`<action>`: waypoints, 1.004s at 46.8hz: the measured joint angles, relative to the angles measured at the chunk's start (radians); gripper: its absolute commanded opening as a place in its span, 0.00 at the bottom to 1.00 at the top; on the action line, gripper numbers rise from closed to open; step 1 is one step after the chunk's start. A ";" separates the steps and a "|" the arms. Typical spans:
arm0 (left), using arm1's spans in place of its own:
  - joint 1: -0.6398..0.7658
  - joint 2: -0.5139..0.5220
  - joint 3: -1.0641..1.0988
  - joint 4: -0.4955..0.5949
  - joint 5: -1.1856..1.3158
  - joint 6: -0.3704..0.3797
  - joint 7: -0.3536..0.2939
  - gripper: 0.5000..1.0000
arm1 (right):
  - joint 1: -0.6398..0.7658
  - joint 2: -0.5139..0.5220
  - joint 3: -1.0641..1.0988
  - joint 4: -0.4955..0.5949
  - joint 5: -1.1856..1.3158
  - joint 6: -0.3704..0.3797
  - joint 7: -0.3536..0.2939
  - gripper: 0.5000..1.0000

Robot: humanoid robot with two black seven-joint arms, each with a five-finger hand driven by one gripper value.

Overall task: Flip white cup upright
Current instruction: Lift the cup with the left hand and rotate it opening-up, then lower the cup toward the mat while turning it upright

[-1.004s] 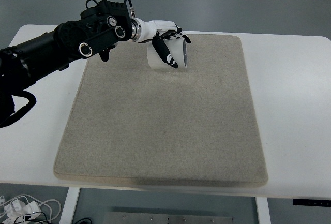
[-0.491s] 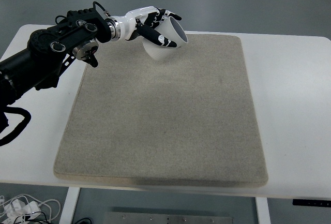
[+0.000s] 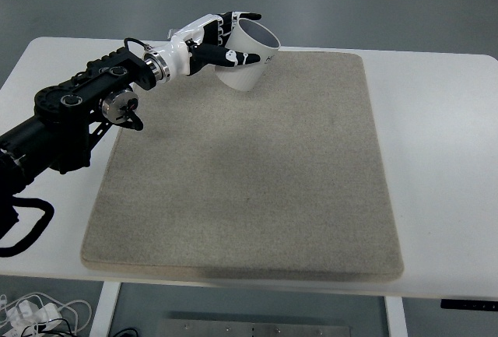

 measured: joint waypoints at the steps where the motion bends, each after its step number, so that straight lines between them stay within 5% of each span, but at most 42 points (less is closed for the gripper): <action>1: 0.007 0.000 -0.001 0.000 -0.002 -0.002 -0.010 0.00 | 0.000 0.000 0.000 0.000 0.000 0.000 0.000 0.90; 19: 0.120 -0.003 -0.001 0.010 -0.003 -0.009 -0.302 0.00 | 0.000 0.000 0.000 0.000 0.000 0.000 0.000 0.90; 36: 0.152 -0.024 0.014 0.081 0.006 0.021 -0.312 0.01 | 0.000 0.000 0.000 0.000 0.000 0.000 0.000 0.90; 47: 0.152 -0.027 0.055 0.091 0.012 0.048 -0.312 0.11 | 0.000 0.000 0.000 0.000 0.000 0.000 0.000 0.90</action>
